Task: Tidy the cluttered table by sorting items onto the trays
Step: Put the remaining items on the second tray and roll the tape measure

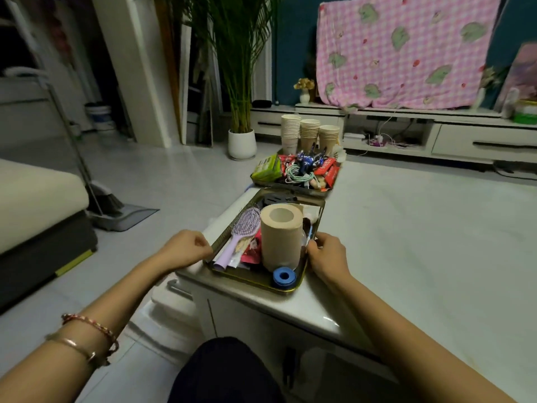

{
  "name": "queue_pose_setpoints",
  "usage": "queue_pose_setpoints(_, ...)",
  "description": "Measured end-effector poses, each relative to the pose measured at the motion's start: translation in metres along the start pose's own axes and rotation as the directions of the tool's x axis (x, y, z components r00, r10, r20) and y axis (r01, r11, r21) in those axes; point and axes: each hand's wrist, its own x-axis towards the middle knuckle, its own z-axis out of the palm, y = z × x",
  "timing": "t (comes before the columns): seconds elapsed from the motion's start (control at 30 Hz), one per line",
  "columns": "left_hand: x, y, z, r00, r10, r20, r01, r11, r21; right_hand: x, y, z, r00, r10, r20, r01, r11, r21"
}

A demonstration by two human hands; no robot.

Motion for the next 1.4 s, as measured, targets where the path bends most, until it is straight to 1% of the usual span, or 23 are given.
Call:
queue_pose_setpoints(0.03, -0.001, -0.008, 0.001, 0.998, 0.0, -0.067, -0.003, 0.999, -0.053, 0.004, -0.004, 0.007, 1.0, 0.007, 0.005, -0.007, 1.0, 0.004)
queue_pose_setpoints(0.1, -0.001, -0.021, 0.008, 0.989, 0.033, -0.146, -0.049, 0.994, -0.102, 0.009, -0.01, 0.018, 1.0, 0.013, 0.015, -0.013, 1.0, -0.003)
queue_pose_setpoints(0.13, -0.002, -0.024, 0.012, 0.986, 0.057, -0.156, -0.074, 0.992, -0.104, 0.012, -0.011, 0.022, 1.0, 0.012, 0.015, -0.011, 1.0, -0.008)
queue_pose_setpoints(0.2, 0.0, -0.03, 0.02, 0.983, 0.06, -0.175, -0.078, 0.992, -0.102, 0.017, -0.016, 0.03, 1.0, 0.001, 0.016, 0.0, 1.0, -0.018)
queue_pose_setpoints(0.33, 0.01, -0.037, 0.027, 0.96, -0.029, -0.277, -0.013, 0.989, -0.148, 0.025, -0.02, 0.038, 1.0, -0.008, 0.01, 0.009, 0.999, -0.036)
queue_pose_setpoints(0.47, 0.016, -0.037, 0.029, 0.92, -0.157, -0.358, 0.036, 0.946, -0.323, 0.028, -0.021, 0.046, 1.0, 0.011, 0.004, -0.011, 1.0, -0.015)
queue_pose_setpoints(0.57, 0.021, -0.034, 0.031, 0.89, -0.213, -0.403, 0.044, 0.921, -0.388, 0.029, -0.022, 0.051, 0.999, 0.008, -0.033, -0.008, 1.0, -0.009)
queue_pose_setpoints(0.77, 0.025, -0.032, 0.036, 0.852, -0.289, -0.436, 0.086, 0.899, -0.429, 0.032, -0.024, 0.059, 0.996, 0.052, -0.079, -0.051, 0.999, 0.015)
queue_pose_setpoints(0.87, 0.025, -0.033, 0.037, 0.845, -0.288, -0.451, 0.089, 0.907, -0.412, 0.031, -0.022, 0.06, 0.995, 0.042, -0.085, -0.042, 0.999, 0.006)
queue_pose_setpoints(1.03, 0.026, -0.035, 0.037, 0.848, -0.249, -0.467, 0.069, 0.927, -0.37, 0.032, -0.021, 0.064, 0.995, 0.031, -0.099, -0.036, 0.998, -0.045)
queue_pose_setpoints(1.17, 0.026, -0.036, 0.037, 0.845, -0.243, -0.477, 0.062, 0.929, -0.364, 0.036, -0.024, 0.068, 0.997, 0.021, -0.075, -0.027, 0.996, -0.082)
queue_pose_setpoints(1.23, 0.027, -0.038, 0.035, 0.851, -0.244, -0.465, 0.059, 0.924, -0.377, 0.036, -0.027, 0.072, 0.996, 0.041, -0.082, -0.047, 0.996, -0.079)
queue_pose_setpoints(1.33, 0.028, -0.039, 0.032, 0.875, -0.21, -0.435, 0.051, 0.936, -0.349, 0.036, -0.03, 0.075, 0.988, 0.095, -0.119, -0.103, 0.993, -0.06)
queue_pose_setpoints(1.4, 0.029, -0.038, 0.03, 0.875, -0.212, -0.435, 0.057, 0.938, -0.342, 0.038, -0.029, 0.075, 0.989, 0.087, -0.121, -0.097, 0.992, -0.077)
